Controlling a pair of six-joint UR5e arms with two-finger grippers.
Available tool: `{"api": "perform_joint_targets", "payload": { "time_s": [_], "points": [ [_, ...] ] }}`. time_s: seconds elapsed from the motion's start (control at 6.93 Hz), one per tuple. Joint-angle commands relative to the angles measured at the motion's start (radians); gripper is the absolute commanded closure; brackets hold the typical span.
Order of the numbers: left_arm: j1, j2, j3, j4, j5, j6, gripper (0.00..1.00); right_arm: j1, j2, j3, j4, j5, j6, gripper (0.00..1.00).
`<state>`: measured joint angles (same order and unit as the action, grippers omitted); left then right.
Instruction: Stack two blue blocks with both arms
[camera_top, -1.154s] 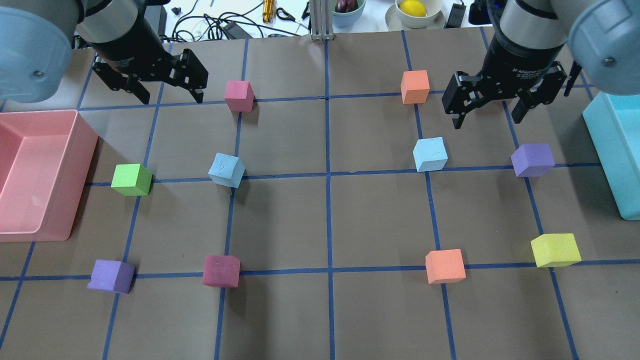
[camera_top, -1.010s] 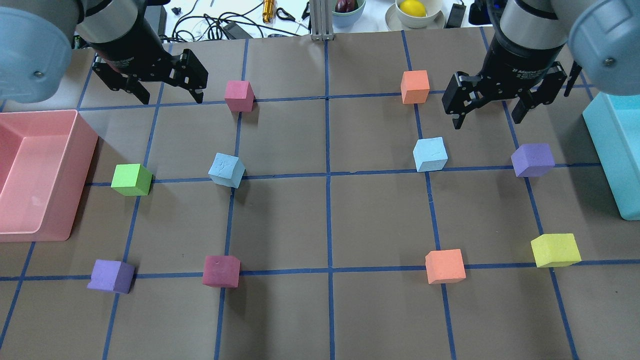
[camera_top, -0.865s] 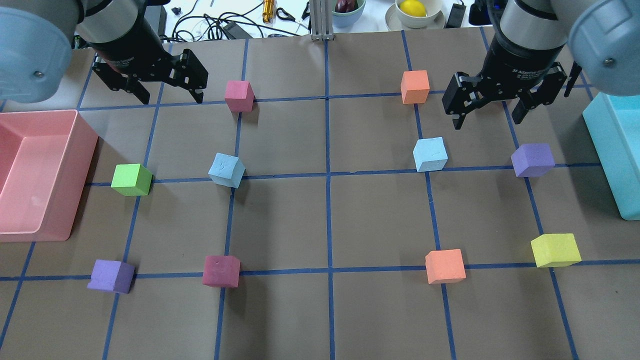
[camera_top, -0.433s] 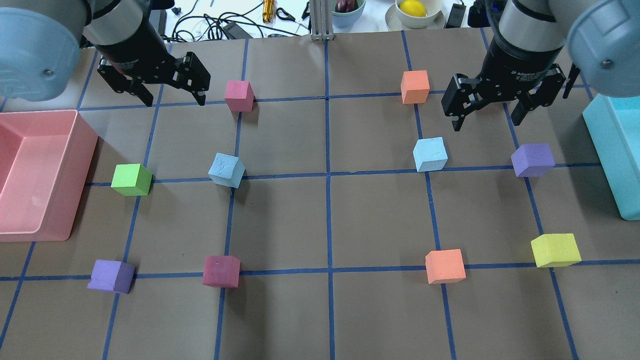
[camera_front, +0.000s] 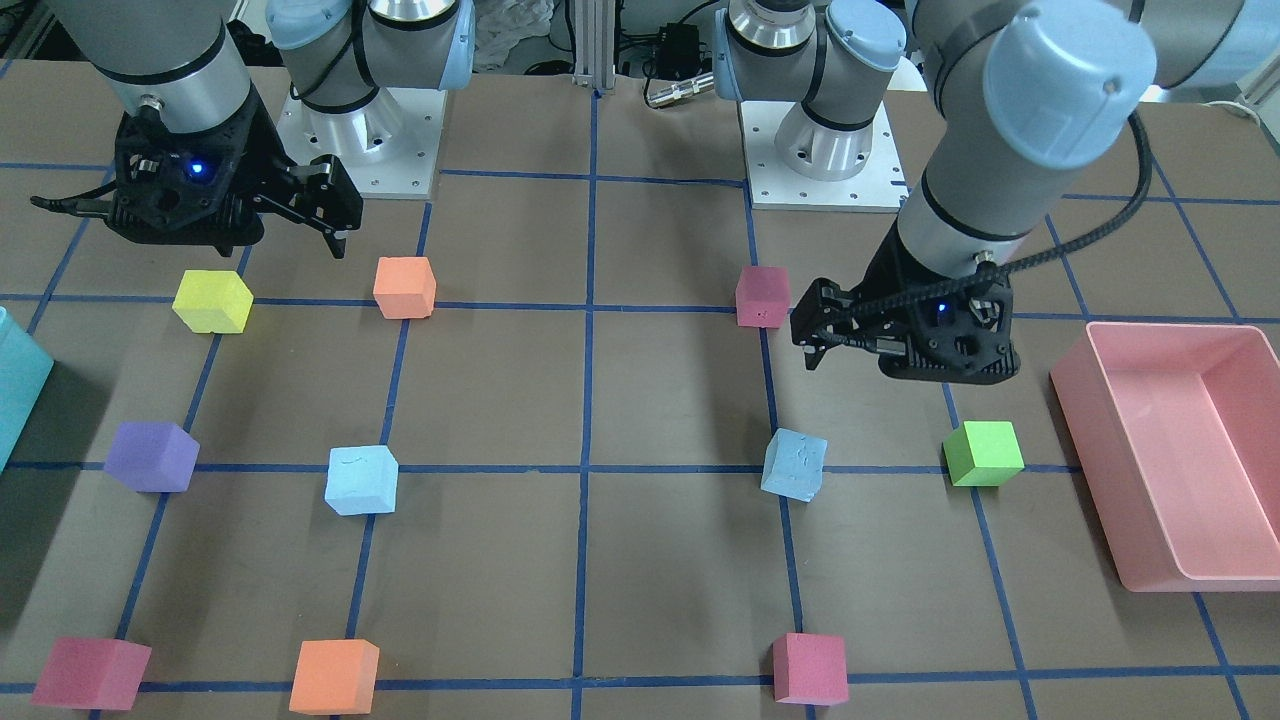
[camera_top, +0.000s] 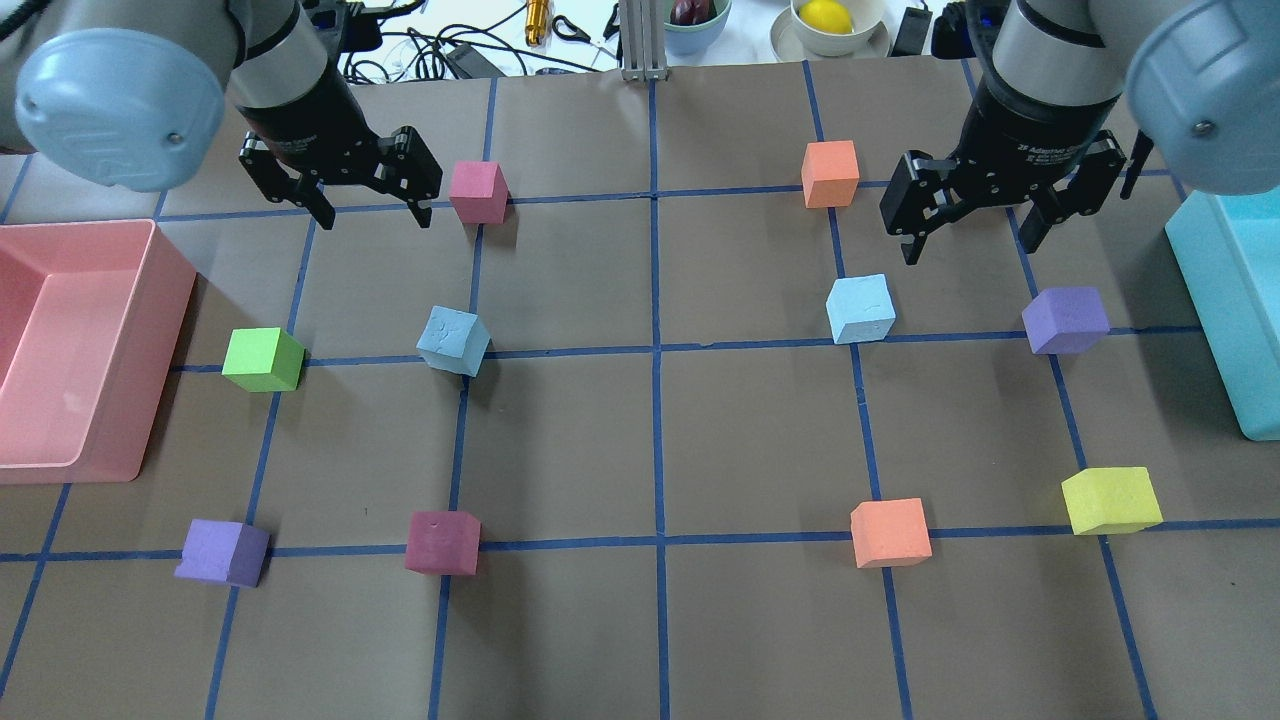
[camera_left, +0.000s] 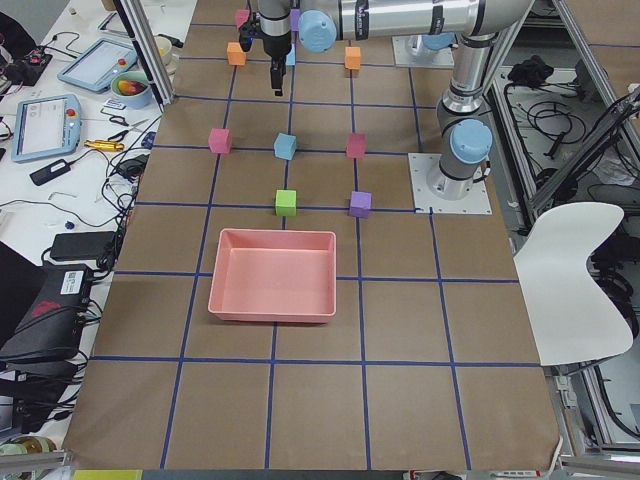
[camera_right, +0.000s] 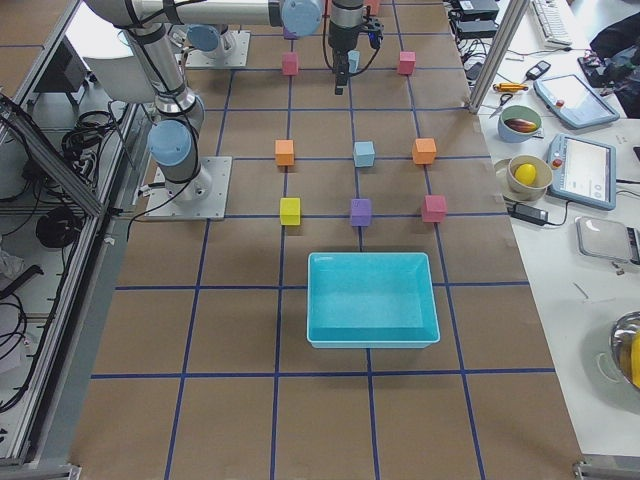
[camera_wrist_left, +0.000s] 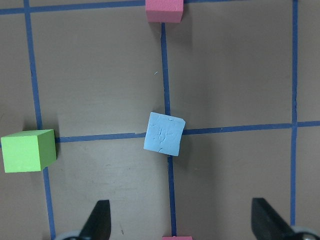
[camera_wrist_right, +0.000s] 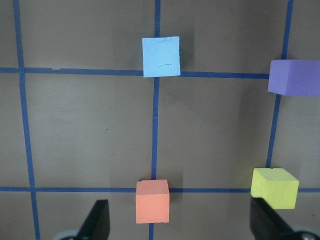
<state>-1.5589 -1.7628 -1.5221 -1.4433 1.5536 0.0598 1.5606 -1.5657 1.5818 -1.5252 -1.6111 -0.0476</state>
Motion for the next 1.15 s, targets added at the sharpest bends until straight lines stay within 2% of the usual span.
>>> {"api": "perform_joint_targets", "payload": {
  "time_s": [0.0,0.14,0.43,0.58,0.72,0.87,1.01],
  "points": [
    [-0.001,-0.079,-0.030,0.090,0.000,0.008,0.00,-0.007,0.089,0.000,-0.068,0.003,-0.006,0.00],
    [-0.003,-0.083,-0.079,0.131,0.000,0.009,0.00,-0.007,0.166,0.001,-0.187,0.002,-0.012,0.00],
    [-0.003,-0.090,-0.188,0.278,0.003,0.026,0.00,-0.008,0.297,0.004,-0.327,-0.001,-0.012,0.00],
    [-0.004,-0.111,-0.229,0.344,0.008,0.046,0.00,-0.008,0.340,0.013,-0.360,0.002,-0.015,0.00],
    [-0.006,-0.127,-0.259,0.366,0.017,0.048,0.00,-0.008,0.384,0.030,-0.441,0.002,-0.015,0.00],
    [-0.019,-0.145,-0.263,0.388,0.069,0.043,0.00,-0.008,0.413,0.079,-0.528,0.003,-0.017,0.00],
    [-0.041,-0.161,-0.271,0.400,0.074,0.044,0.00,-0.010,0.415,0.136,-0.579,0.003,-0.017,0.00]
  ]
}}
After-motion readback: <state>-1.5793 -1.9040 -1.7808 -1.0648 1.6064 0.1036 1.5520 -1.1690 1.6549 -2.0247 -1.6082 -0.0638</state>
